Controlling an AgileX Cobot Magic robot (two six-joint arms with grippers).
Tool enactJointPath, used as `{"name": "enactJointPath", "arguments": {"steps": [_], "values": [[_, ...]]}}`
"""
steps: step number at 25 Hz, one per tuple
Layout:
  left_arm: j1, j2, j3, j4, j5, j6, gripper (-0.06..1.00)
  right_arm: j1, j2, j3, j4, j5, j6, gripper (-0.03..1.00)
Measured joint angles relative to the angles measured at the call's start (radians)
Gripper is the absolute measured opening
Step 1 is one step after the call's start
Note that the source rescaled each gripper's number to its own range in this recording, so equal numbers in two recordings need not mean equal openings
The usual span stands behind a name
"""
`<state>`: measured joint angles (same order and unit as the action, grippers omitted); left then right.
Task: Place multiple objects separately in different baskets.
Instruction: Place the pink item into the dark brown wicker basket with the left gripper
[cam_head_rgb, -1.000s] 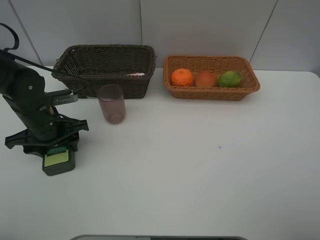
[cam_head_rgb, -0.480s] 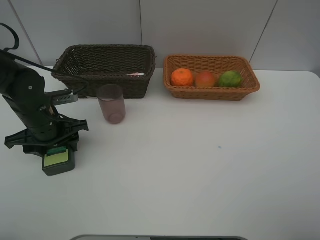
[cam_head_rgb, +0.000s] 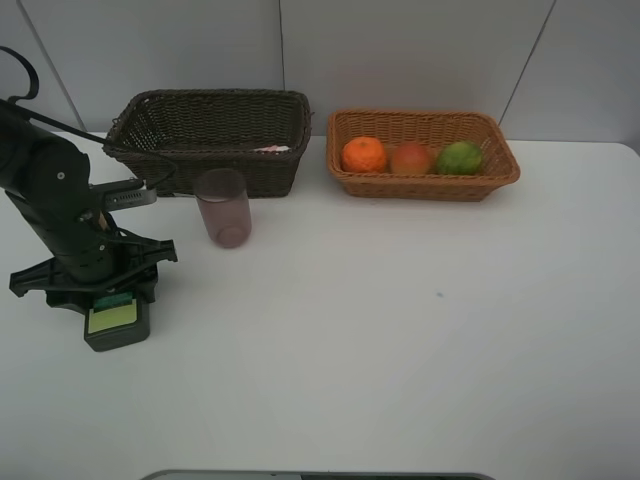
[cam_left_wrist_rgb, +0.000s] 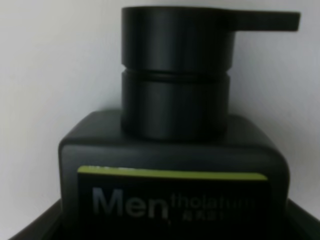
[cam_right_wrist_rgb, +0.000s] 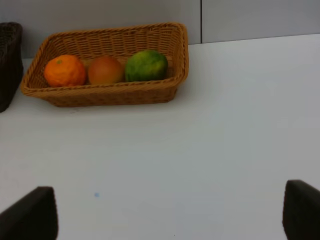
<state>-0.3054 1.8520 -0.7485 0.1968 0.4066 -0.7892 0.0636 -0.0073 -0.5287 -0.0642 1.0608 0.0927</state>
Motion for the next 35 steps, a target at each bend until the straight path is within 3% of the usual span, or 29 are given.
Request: {"name": "enactJointPath", "arguments": {"steps": [10, 17, 21, 27, 31, 35], "values": [[0.0, -0.181, -0.073, 0.022, 0.046, 0.058, 0.81, 0.0, 0.0, 0.0, 0.0, 0.0, 0.0, 1.0], [0.0, -0.25, -0.184, 0.139, 0.026, 0.133, 0.81, 0.0, 0.0, 0.0, 0.0, 0.0, 0.0, 1.0], [0.0, -0.25, -0.201, 0.255, -0.12, 0.13, 0.81, 0.0, 0.0, 0.0, 0.0, 0.0, 0.0, 1.0], [0.023, -0.244, -0.202, 0.44, -0.46, 0.126, 0.81, 0.0, 0.0, 0.0, 0.0, 0.0, 0.0, 1.0], [0.075, -0.207, -0.202, 0.473, -0.68, 0.143, 0.81, 0.0, 0.0, 0.0, 0.0, 0.0, 0.0, 1.0], [0.098, -0.142, -0.21, 0.471, -0.808, 0.213, 0.81, 0.0, 0.0, 0.0, 0.0, 0.0, 0.0, 1.0]]}}
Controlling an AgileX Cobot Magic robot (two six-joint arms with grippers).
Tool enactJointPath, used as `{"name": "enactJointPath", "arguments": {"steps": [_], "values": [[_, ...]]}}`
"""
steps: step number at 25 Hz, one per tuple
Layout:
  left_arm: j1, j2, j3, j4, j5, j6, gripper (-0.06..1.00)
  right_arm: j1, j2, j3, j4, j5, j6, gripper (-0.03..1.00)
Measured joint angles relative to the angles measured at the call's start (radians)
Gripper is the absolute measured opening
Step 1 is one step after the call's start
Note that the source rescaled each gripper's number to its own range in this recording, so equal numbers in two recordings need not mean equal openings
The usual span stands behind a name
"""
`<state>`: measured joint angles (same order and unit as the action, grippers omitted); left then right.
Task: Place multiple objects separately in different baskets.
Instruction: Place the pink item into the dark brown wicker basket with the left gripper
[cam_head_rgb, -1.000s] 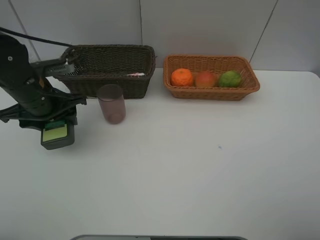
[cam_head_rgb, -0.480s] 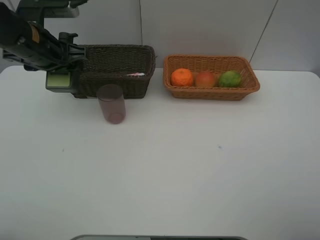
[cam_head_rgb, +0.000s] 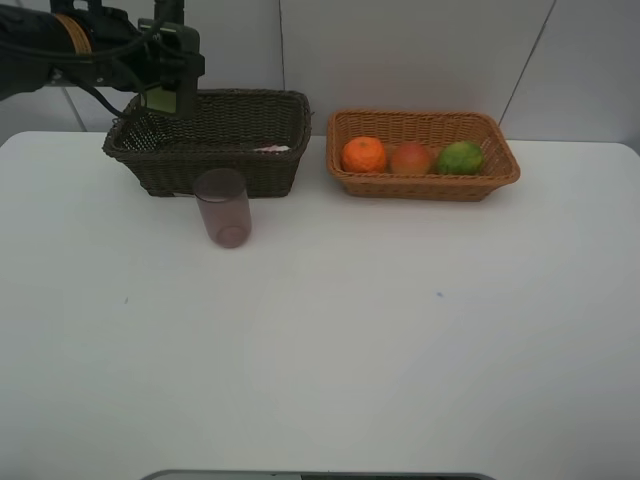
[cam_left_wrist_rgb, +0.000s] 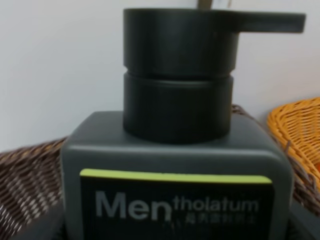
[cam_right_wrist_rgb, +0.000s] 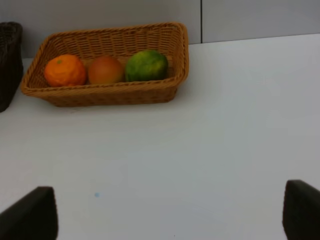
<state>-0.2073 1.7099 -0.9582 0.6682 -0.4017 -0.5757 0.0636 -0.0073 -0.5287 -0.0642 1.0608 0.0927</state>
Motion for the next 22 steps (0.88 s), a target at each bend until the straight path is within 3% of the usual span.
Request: {"name": "enactJointPath", "arguments": {"steps": [5, 12, 16, 22], "values": [[0.012, 0.111, -0.005, -0.073, -0.185, 0.159, 0.81, 0.0, 0.0, 0.0, 0.0, 0.0, 0.0, 1.0], [0.015, 0.276, -0.012, -0.288, -0.447, 0.31, 0.81, 0.0, 0.0, 0.0, 0.0, 0.0, 0.0, 1.0], [0.015, 0.347, -0.061, -0.337, -0.473, 0.321, 0.81, 0.0, 0.0, 0.0, 0.0, 0.0, 0.0, 1.0], [0.016, 0.431, -0.143, -0.342, -0.466, 0.321, 0.81, 0.0, 0.0, 0.0, 0.0, 0.0, 0.0, 1.0]]}}
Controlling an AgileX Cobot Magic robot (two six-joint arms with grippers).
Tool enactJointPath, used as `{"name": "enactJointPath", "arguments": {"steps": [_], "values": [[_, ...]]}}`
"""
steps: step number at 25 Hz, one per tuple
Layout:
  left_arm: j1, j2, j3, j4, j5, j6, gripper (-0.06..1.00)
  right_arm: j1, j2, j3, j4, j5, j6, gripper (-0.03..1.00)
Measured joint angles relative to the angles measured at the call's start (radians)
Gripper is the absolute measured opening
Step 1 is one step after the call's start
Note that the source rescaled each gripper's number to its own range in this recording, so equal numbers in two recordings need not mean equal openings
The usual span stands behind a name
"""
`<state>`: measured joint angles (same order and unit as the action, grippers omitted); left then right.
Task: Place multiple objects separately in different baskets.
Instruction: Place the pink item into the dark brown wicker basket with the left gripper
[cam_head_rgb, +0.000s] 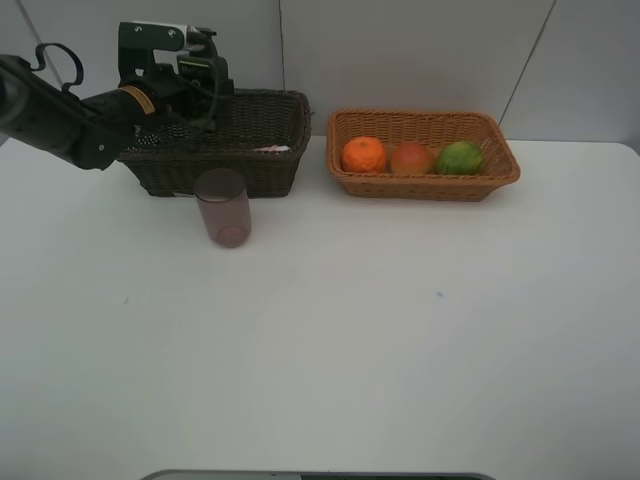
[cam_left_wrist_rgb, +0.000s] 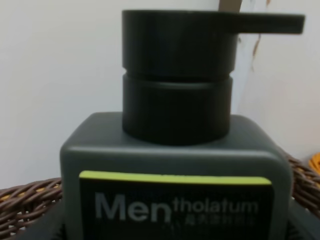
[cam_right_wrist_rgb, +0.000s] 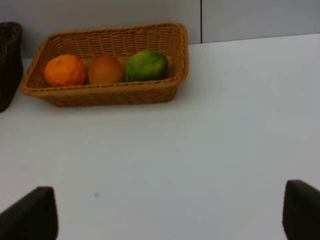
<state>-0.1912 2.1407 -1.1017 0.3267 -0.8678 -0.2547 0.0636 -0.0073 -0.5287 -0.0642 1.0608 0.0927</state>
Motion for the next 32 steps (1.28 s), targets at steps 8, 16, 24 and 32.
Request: {"name": "enactJointPath", "arguments": {"steps": [8, 16, 24, 32], "values": [[0.0, 0.063, -0.047, 0.0, 0.075, 0.0, 0.81, 0.0, 0.0, 0.0, 0.0, 0.0, 0.0, 1.0], [0.008, 0.065, -0.052, 0.0, 0.076, 0.0, 0.81, 0.0, 0.0, 0.0, 0.0, 0.0, 0.0, 1.0], [0.008, 0.065, -0.075, 0.003, 0.105, -0.009, 0.87, 0.0, 0.0, 0.0, 0.0, 0.0, 0.0, 1.0], [0.008, 0.064, -0.094, 0.003, 0.158, -0.03, 0.91, 0.0, 0.0, 0.0, 0.0, 0.0, 0.0, 1.0]]}}
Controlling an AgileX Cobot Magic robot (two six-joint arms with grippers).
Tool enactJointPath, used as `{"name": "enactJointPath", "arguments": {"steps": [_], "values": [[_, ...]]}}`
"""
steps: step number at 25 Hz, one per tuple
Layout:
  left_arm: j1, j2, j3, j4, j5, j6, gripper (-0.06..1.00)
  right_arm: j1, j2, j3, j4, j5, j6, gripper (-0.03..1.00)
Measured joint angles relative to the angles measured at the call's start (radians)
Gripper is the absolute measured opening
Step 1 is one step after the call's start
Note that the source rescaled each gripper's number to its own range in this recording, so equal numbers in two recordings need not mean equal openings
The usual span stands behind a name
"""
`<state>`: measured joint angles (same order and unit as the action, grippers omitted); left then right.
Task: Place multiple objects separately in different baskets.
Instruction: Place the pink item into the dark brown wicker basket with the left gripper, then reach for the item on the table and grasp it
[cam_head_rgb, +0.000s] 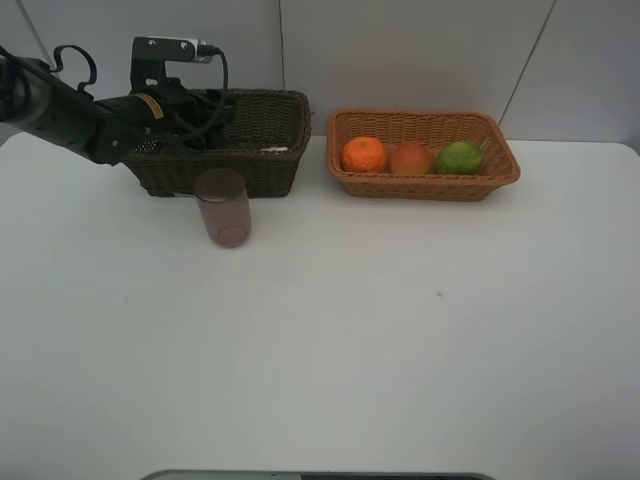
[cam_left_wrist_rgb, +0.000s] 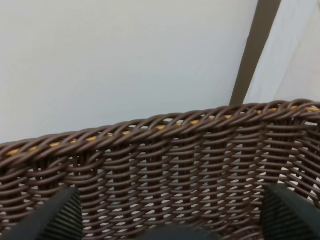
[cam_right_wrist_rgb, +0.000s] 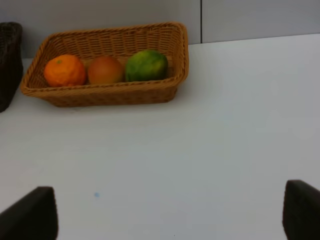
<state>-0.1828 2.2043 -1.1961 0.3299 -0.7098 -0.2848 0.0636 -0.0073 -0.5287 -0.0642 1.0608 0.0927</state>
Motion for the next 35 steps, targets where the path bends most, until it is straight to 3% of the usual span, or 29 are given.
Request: {"name": "enactJointPath", "arguments": {"steps": [5, 8, 13, 17, 25, 30, 35], "values": [[0.0, -0.057, 0.0, 0.001, 0.04, -0.016, 0.91, 0.0, 0.0, 0.0, 0.0, 0.0, 0.0, 1.0], [0.0, -0.127, -0.001, 0.009, 0.13, -0.06, 0.91, 0.0, 0.0, 0.0, 0.0, 0.0, 0.0, 1.0], [-0.018, -0.254, -0.003, 0.038, 0.421, -0.157, 0.91, 0.0, 0.0, 0.0, 0.0, 0.0, 0.0, 1.0], [-0.057, -0.355, -0.003, 0.041, 0.668, -0.164, 0.91, 0.0, 0.0, 0.0, 0.0, 0.0, 0.0, 1.0], [-0.129, -0.47, -0.003, 0.041, 1.004, -0.164, 0.91, 0.0, 0.0, 0.0, 0.0, 0.0, 0.0, 1.0], [-0.186, -0.484, -0.003, -0.01, 1.175, -0.112, 0.91, 0.0, 0.0, 0.0, 0.0, 0.0, 0.0, 1.0], [-0.214, -0.484, -0.003, -0.131, 1.351, 0.038, 0.91, 0.0, 0.0, 0.0, 0.0, 0.0, 0.0, 1.0]]}}
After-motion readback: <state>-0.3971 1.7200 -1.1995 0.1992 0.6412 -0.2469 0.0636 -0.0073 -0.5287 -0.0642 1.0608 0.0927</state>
